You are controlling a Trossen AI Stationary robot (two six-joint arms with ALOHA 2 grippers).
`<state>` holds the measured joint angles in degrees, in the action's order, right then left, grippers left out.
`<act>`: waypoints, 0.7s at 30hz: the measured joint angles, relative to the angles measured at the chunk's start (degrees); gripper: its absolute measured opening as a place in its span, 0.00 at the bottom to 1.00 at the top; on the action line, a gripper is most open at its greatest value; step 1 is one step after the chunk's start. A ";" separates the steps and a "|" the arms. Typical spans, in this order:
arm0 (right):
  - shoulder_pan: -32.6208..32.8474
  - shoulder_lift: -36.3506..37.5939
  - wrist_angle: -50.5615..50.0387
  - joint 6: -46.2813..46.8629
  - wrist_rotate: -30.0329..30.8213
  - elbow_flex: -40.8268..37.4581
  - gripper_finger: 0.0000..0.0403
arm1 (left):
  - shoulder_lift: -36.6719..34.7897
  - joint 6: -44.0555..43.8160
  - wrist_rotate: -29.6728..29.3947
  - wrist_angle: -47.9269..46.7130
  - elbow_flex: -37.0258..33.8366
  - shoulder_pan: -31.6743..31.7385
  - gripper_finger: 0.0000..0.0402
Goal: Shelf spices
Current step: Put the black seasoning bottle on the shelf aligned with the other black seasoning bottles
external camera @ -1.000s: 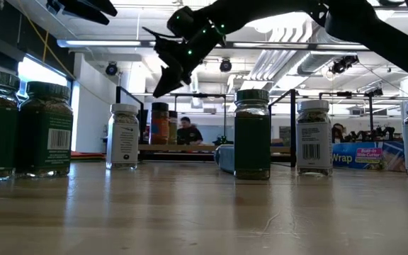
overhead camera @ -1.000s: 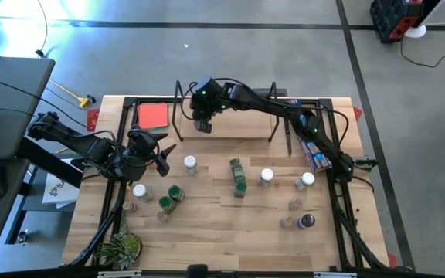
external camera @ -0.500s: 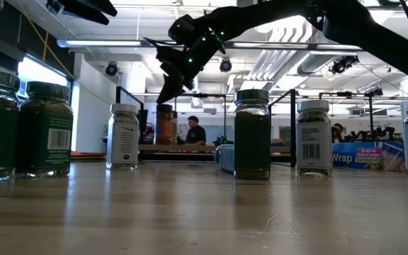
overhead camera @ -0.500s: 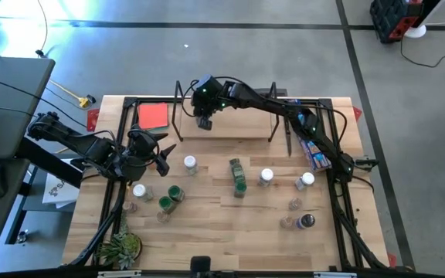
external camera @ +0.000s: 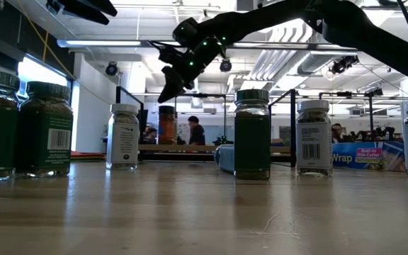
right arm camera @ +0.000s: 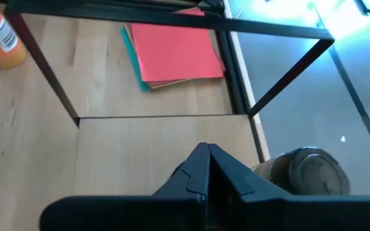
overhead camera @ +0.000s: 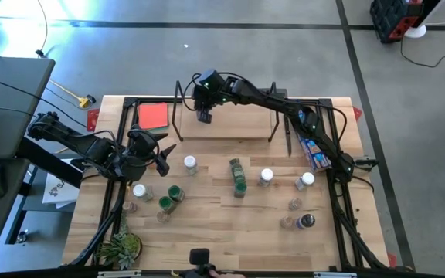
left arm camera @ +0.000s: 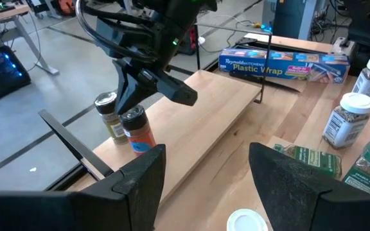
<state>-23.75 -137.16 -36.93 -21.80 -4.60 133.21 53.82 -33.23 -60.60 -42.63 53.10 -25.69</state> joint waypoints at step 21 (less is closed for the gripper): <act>-1.74 0.92 0.13 2.27 0.20 -3.72 0.00 | 0.04 -0.42 0.14 0.13 0.00 -0.02 0.54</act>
<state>-25.49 -136.25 -36.79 -19.53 -4.40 129.49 53.86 -33.65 -60.45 -42.50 53.10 -25.71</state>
